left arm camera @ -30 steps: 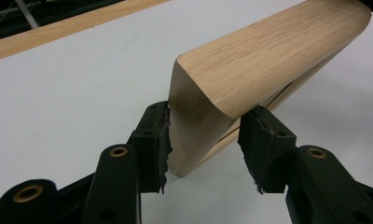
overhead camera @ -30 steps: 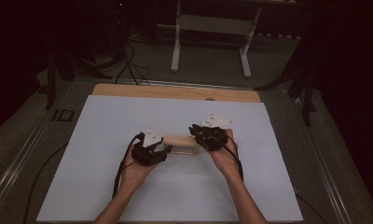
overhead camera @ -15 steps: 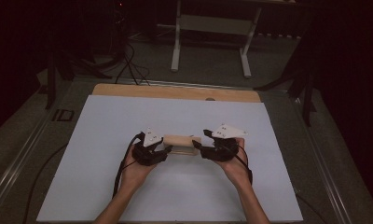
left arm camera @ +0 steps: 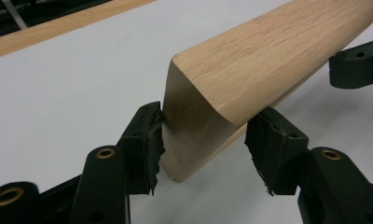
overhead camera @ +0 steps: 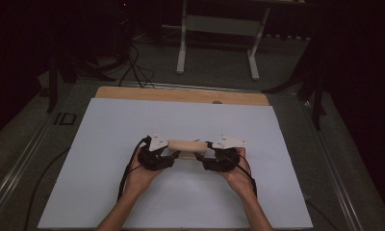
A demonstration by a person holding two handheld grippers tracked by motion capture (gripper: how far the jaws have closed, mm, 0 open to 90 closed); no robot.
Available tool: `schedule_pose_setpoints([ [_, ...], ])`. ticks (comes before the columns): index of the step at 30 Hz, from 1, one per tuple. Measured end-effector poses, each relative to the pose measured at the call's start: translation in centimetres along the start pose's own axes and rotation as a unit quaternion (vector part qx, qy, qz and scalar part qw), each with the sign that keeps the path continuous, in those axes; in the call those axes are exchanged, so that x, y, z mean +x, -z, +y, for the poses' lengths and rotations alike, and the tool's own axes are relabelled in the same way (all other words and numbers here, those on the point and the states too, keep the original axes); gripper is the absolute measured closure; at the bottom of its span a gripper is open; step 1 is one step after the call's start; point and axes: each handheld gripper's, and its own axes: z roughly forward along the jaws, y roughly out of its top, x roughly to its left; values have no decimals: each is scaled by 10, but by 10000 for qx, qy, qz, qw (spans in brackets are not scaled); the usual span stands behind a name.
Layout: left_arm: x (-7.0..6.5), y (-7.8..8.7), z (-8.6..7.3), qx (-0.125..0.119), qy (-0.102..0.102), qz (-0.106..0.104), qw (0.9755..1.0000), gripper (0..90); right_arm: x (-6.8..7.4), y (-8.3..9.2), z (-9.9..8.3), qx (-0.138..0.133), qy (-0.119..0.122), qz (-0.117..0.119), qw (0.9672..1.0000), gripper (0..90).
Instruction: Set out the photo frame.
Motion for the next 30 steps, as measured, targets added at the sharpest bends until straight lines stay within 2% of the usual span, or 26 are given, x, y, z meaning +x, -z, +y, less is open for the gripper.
schedule_pose_setpoints([
  [10,3,-3,1,-26,-69,44,10000,484,-7,-1,-6,-6,-64,-40,10000,465],
  [13,4,-4,1,-27,-62,7,10000,484,-10,-4,-5,-75,-109,13,9999,481],
  [15,5,-3,1,-36,-61,0,10000,484,-10,-6,-4,-70,-92,-49,9999,506],
  [19,9,-4,3,-93,-37,25,9999,481,-12,-6,-4,-28,-22,-28,10000,561],
  [21,12,-3,6,-146,-12,-71,9999,476,-13,-5,-5,-17,15,-21,10000,583],
  [30,17,-10,9,-158,-36,-224,9996,434,-14,-5,-4,-24,87,-3,10000,583],
])
